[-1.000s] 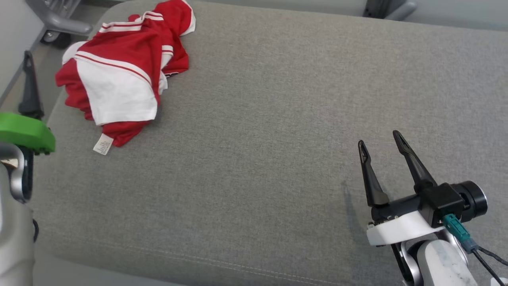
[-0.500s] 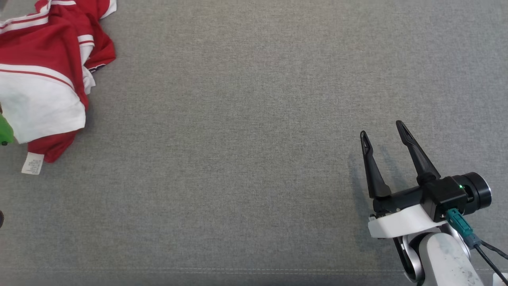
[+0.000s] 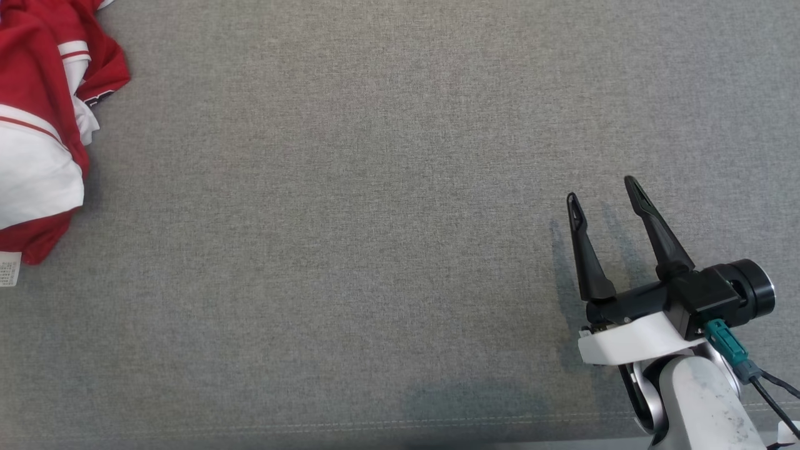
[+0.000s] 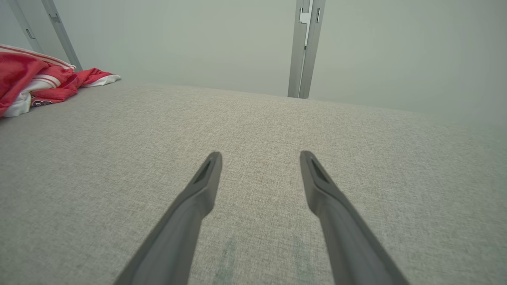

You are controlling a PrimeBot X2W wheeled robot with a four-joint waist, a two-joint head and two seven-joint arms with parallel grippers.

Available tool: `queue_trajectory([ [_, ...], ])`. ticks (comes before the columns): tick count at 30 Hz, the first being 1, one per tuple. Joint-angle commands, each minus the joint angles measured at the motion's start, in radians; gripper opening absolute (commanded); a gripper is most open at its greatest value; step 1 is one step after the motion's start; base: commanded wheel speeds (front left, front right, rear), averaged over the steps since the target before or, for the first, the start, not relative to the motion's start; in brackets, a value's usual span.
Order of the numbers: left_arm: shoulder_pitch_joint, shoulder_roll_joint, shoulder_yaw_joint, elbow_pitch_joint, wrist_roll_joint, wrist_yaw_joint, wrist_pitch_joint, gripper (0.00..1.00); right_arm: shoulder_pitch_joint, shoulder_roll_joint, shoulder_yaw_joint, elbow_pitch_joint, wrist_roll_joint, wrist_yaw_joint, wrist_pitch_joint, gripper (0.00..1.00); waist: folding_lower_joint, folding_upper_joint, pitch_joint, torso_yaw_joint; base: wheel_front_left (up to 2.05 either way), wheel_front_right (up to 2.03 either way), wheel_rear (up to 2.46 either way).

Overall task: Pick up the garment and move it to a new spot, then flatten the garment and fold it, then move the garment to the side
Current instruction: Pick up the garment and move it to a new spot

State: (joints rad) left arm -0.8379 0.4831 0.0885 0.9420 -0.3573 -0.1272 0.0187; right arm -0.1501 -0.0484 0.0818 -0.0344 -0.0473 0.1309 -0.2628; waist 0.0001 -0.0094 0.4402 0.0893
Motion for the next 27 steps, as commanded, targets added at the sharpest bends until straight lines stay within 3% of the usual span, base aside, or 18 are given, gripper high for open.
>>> queue_trajectory([
  [1, -0.023, 0.002, -0.006, 0.009, -0.006, 0.0, -0.009, 0.93, -0.018, -0.004, 0.003, 0.002, 0.008, 0.0, -0.004, 1.0, -0.0001, 0.0094, 0.003, -0.002, 0.0, 0.0, 0.0],
  [2, -0.026, -0.002, -0.009, 0.013, -0.01, -0.001, -0.01, 0.49, -0.019, -0.004, 0.004, 0.004, 0.009, 0.0, -0.004, 1.0, -0.0001, 0.0094, 0.004, -0.003, 0.0, 0.0, 0.0],
  [3, -0.029, -0.006, -0.013, 0.016, -0.016, -0.001, -0.011, 0.33, -0.02, -0.004, 0.005, 0.006, 0.011, 0.0, -0.004, 1.0, -0.0001, 0.0094, 0.003, -0.004, 0.0, 0.0, 0.0],
  [4, -0.031, -0.009, -0.016, 0.018, -0.023, -0.002, -0.013, 0.06, -0.021, -0.004, 0.006, 0.008, 0.013, 0.0, -0.004, 1.0, -0.0001, 0.0094, 0.002, -0.004, 0.0, 0.0, 0.0],
  [5, -0.033, -0.012, -0.021, 0.02, -0.03, -0.002, -0.013, 0.0, -0.022, -0.004, 0.006, 0.009, 0.013, 0.0, -0.004, 1.0, -0.0001, 0.0094, 0.0, -0.005, 0.0, 0.0, 0.0],
  [11, -0.036, -0.019, -0.061, 0.014, -0.062, -0.003, -0.008, 0.0, -0.027, -0.004, 0.008, 0.014, 0.019, 0.0, -0.004, 1.0, -0.0001, 0.0094, -0.01, -0.009, 0.0, 0.0, 0.0],
  [27, -0.065, 0.041, -0.22, -0.076, -0.074, -0.003, -0.057, 0.0, 0.007, -0.003, 0.014, 0.042, 0.06, 0.0, -0.004, 1.0, -0.0001, 0.0094, -0.146, -0.009, 0.0, 0.0, 0.0],
])
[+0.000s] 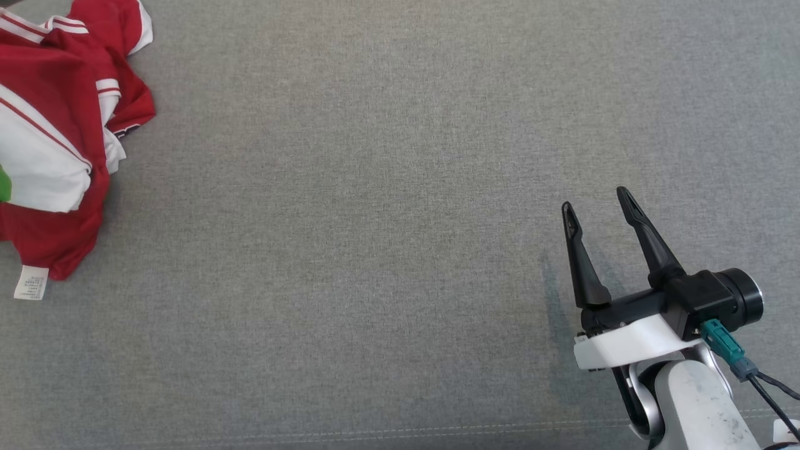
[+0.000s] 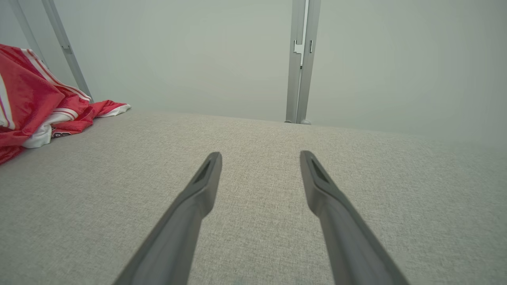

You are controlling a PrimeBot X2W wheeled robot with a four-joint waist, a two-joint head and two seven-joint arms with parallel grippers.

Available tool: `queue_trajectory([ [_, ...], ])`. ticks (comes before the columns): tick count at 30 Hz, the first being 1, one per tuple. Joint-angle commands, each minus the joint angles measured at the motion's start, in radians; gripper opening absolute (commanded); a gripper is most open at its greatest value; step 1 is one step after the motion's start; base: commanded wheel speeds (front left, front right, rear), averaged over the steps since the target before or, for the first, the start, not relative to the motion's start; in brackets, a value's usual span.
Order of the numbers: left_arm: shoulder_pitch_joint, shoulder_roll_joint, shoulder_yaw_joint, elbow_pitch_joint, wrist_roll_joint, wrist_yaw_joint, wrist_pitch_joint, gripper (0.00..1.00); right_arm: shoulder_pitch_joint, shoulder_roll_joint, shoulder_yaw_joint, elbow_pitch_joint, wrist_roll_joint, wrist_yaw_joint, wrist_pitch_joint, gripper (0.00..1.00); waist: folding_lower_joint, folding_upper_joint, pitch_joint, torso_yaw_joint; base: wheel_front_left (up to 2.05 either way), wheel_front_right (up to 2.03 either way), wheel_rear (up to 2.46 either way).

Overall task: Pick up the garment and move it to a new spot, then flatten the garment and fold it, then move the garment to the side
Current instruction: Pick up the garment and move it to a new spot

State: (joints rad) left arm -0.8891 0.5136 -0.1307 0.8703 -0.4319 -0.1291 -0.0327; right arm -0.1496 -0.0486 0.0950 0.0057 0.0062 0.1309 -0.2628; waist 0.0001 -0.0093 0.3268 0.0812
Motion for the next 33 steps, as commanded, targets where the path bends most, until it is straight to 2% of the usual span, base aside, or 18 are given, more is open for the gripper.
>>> queue_trajectory([
  [1, -0.018, 0.01, -0.017, -0.018, 0.0, -0.001, -0.005, 0.0, 0.009, -0.003, 0.0, 0.003, 0.012, 0.0, -0.004, 1.0, -0.0001, 0.0093, -0.046, -0.004, 0.0, 0.0, 0.0],
  [11, -0.052, 0.031, -0.186, -0.173, -0.045, -0.001, 0.033, 0.0, 0.054, -0.003, -0.005, 0.023, 0.064, 0.0, -0.004, 1.0, -0.0001, 0.0093, -0.197, -0.076, 0.0, 0.0, 0.0],
  [17, -0.085, 0.01, -0.277, -0.267, -0.077, -0.001, 0.071, 0.0, 0.083, -0.003, -0.025, 0.029, 0.082, 0.0, -0.004, 1.0, -0.0001, 0.0093, -0.239, -0.142, 0.0, 0.0, 0.0],
  [21, -0.109, -0.03, -0.32, -0.318, -0.1, -0.001, 0.078, 0.0, 0.092, -0.003, -0.035, 0.026, 0.086, 0.0, -0.004, 1.0, -0.0001, 0.0093, -0.238, -0.191, 0.0, 0.0, 0.0],
  [25, -0.113, -0.095, -0.357, -0.345, -0.116, -0.001, 0.063, 0.0, 0.094, -0.003, -0.038, 0.022, 0.09, 0.0, -0.004, 1.0, -0.0001, 0.0093, -0.225, -0.239, 0.0, 0.0, 0.0],
  [26, -0.113, -0.095, -0.357, -0.345, -0.116, -0.001, 0.063, 0.0, 0.094, -0.003, -0.038, 0.022, 0.09, 0.0, -0.004, 1.0, -0.0001, 0.0093, -0.225, -0.239, 0.0, 0.0, 0.0],
  [33, -0.114, -0.246, -0.406, -0.363, -0.153, -0.001, -0.018, 0.0, 0.084, -0.003, -0.033, 0.016, 0.095, 0.0, -0.004, 1.0, -0.0001, 0.0093, -0.188, -0.306, 0.0, 0.0, 0.0],
])
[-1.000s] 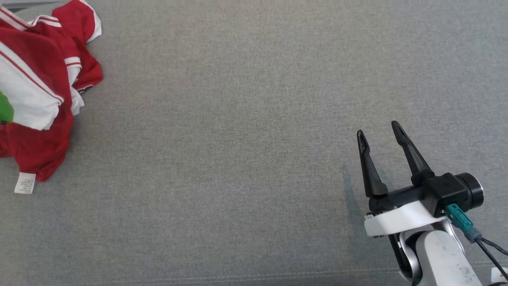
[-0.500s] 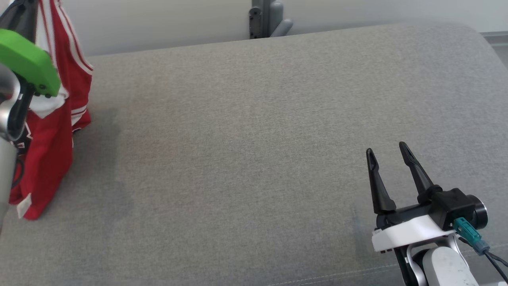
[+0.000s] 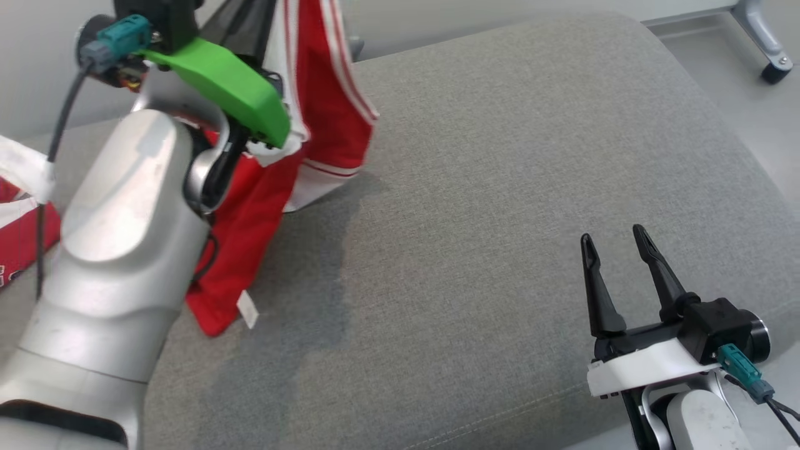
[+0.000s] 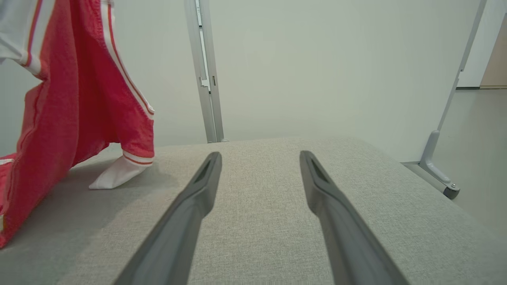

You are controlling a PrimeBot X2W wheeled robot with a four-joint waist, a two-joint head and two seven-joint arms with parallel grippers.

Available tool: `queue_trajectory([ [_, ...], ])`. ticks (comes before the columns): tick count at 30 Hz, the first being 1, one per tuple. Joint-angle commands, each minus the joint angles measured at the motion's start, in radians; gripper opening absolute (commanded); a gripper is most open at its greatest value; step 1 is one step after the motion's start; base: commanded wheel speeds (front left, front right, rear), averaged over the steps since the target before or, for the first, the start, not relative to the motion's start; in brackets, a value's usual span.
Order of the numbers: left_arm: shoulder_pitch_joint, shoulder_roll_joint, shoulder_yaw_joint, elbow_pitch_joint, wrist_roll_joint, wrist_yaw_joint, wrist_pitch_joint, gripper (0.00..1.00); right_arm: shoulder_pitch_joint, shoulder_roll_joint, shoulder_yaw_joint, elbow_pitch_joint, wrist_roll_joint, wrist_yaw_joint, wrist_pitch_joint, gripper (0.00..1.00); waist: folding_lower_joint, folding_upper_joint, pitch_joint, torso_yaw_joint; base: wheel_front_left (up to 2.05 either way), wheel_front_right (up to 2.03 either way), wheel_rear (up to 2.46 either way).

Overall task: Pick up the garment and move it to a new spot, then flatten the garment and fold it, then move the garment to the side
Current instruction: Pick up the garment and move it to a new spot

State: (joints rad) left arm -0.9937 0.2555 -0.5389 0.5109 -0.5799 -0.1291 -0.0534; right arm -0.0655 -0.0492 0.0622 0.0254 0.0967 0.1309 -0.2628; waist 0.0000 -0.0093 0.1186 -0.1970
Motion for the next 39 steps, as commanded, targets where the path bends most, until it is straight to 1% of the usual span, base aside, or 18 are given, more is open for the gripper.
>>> queue_trajectory([
  [1, -0.018, -0.009, 0.0, -0.003, -0.008, -0.001, -0.014, 0.0, -0.002, -0.002, 0.002, -0.003, 0.006, 0.0, -0.004, 1.0, 0.0, 0.0093, 0.026, -0.035, 0.0, 0.0, 0.0],
  [5, -0.024, -0.094, -0.017, 0.031, -0.018, 0.014, -0.053, 0.0, -0.008, -0.002, 0.018, -0.005, 0.008, 0.0, -0.004, 1.0, 0.0, 0.0093, 0.045, -0.064, 0.0, 0.0, 0.0],
  [8, 0.007, -0.129, -0.043, 0.091, -0.003, 0.022, -0.073, 0.0, -0.016, -0.002, 0.031, -0.006, 0.015, 0.0, -0.004, 1.0, 0.0, 0.0093, 0.066, -0.083, 0.0, 0.0, 0.0],
  [15, 0.069, -0.181, -0.117, 0.279, 0.04, 0.052, -0.148, 0.0, -0.032, -0.002, 0.06, -0.003, 0.033, 0.0, -0.004, 1.0, 0.0, 0.0093, 0.126, -0.119, 0.0, 0.0, 0.0],
  [21, 0.089, -0.201, -0.18, 0.399, 0.044, 0.056, -0.184, 0.0, -0.059, -0.002, 0.091, -0.004, 0.049, 0.0, -0.004, 1.0, 0.0, 0.0093, 0.173, -0.15, 0.0, 0.0, 0.0],
  [22, 0.087, -0.202, -0.19, 0.413, 0.043, 0.059, -0.186, 0.15, -0.064, -0.002, 0.096, -0.004, 0.053, 0.0, -0.004, 1.0, 0.0, 0.0093, 0.178, -0.155, 0.0, 0.0, 0.0],
  [23, 0.086, -0.204, -0.201, 0.418, 0.033, 0.059, -0.189, 0.42, -0.068, -0.002, 0.099, -0.003, 0.057, 0.0, -0.004, 1.0, 0.0, 0.0093, 0.182, -0.16, 0.0, 0.0, 0.0],
  [24, 0.088, -0.205, -0.214, 0.414, 0.022, 0.057, -0.192, 0.84, -0.071, -0.002, 0.103, -0.001, 0.056, 0.0, -0.004, 1.0, 0.0, 0.0093, 0.186, -0.164, 0.0, 0.0, 0.0],
  [25, 0.089, -0.205, -0.228, 0.407, 0.009, 0.057, -0.195, 1.0, -0.073, -0.002, 0.105, 0.0, 0.059, 0.0, -0.004, 1.0, 0.0, 0.0093, 0.188, -0.166, 0.0, 0.0, 0.0],
  [27, 0.096, -0.204, -0.271, 0.377, -0.034, 0.055, -0.2, 1.0, -0.075, -0.002, 0.106, 0.003, 0.063, 0.0, -0.004, 1.0, 0.0, 0.0093, 0.19, -0.166, 0.0, 0.0, 0.0],
  [33, 0.097, -0.203, -0.351, 0.331, -0.1, 0.068, -0.206, 1.0, -0.076, -0.002, 0.09, 0.011, 0.063, 0.0, -0.004, 1.0, 0.0, 0.0093, 0.172, -0.142, 0.0, 0.0, 0.0],
  [39, 0.104, -0.203, -0.364, 0.324, -0.131, 0.088, -0.213, 1.0, -0.069, -0.002, 0.07, 0.012, 0.045, 0.0, -0.004, 1.0, 0.0, 0.0093, 0.14, -0.101, 0.0, 0.0, 0.0],
])
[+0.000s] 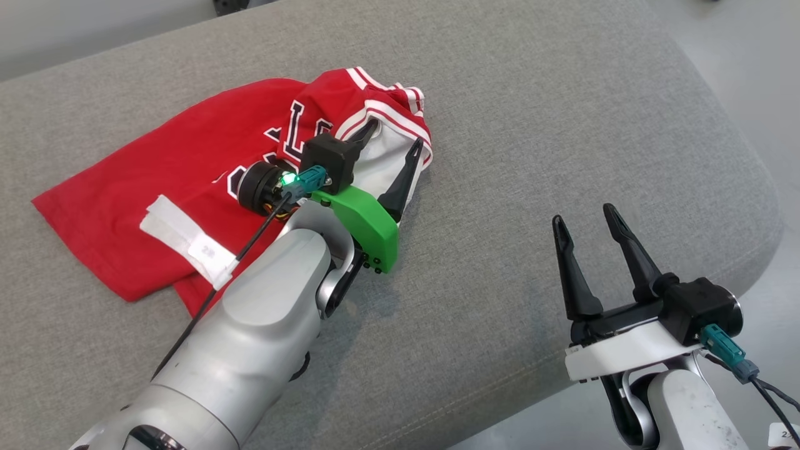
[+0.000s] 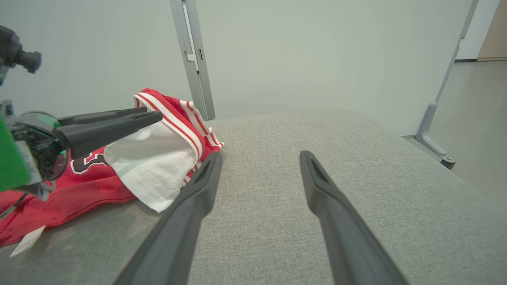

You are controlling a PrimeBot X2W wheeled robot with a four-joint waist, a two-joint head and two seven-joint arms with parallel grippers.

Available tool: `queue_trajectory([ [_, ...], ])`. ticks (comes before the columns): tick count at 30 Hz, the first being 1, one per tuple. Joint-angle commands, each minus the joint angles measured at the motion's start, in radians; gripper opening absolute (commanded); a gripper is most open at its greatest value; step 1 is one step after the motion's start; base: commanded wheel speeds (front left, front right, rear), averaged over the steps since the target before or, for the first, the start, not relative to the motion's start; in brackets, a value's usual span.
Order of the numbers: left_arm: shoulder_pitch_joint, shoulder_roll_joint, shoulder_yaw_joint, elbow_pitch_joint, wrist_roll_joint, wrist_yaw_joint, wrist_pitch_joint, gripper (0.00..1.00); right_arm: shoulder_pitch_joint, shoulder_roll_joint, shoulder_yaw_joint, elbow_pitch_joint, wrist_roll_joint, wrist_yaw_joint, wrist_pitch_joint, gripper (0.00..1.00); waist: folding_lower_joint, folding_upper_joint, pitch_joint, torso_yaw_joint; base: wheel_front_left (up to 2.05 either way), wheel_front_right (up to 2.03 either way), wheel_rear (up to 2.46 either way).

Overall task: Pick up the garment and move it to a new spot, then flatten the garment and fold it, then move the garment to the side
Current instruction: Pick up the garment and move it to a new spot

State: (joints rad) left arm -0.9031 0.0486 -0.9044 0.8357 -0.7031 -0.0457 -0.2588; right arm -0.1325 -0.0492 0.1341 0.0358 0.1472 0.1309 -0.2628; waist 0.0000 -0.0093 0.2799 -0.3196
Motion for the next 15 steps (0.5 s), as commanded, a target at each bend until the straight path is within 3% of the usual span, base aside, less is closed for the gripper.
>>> queue_trajectory([
  [1, 0.017, 0.003, 0.009, -0.01, -0.01, 0.003, -0.006, 1.0, 0.0, -0.002, -0.006, 0.003, -0.011, 0.0, -0.004, 1.0, 0.0, 0.0093, -0.03, 0.03, 0.0, 0.0, 0.0],
  [15, 0.255, 0.047, 0.237, -0.221, 0.139, 0.053, -0.005, 1.0, 0.055, -0.002, -0.053, 0.01, -0.068, 0.0, -0.004, 1.0, 0.0, 0.0093, -0.173, 0.159, 0.0, 0.0, 0.0],
])
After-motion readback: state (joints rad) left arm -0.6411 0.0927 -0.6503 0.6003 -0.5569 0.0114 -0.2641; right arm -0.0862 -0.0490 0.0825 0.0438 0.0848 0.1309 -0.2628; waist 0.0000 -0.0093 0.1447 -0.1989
